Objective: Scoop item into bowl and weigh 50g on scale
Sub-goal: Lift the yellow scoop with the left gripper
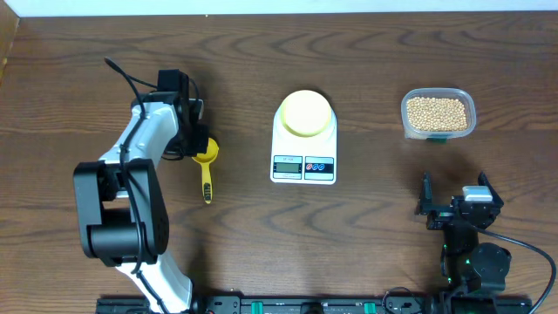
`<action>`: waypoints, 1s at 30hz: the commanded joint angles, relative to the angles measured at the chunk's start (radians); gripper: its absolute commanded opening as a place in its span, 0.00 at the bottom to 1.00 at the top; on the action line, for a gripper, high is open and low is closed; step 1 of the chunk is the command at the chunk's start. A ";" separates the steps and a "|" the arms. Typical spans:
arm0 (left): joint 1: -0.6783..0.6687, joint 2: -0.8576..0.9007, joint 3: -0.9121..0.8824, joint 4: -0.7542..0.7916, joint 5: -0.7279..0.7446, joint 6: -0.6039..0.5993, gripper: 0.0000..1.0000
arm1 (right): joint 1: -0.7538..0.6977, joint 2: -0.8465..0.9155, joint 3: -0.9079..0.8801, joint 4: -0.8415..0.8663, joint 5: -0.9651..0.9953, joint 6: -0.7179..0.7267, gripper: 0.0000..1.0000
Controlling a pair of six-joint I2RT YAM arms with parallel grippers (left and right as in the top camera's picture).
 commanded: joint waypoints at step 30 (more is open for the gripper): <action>0.006 -0.163 -0.008 -0.027 0.161 -0.405 0.08 | 0.005 -0.008 -0.001 -0.004 0.011 0.015 0.99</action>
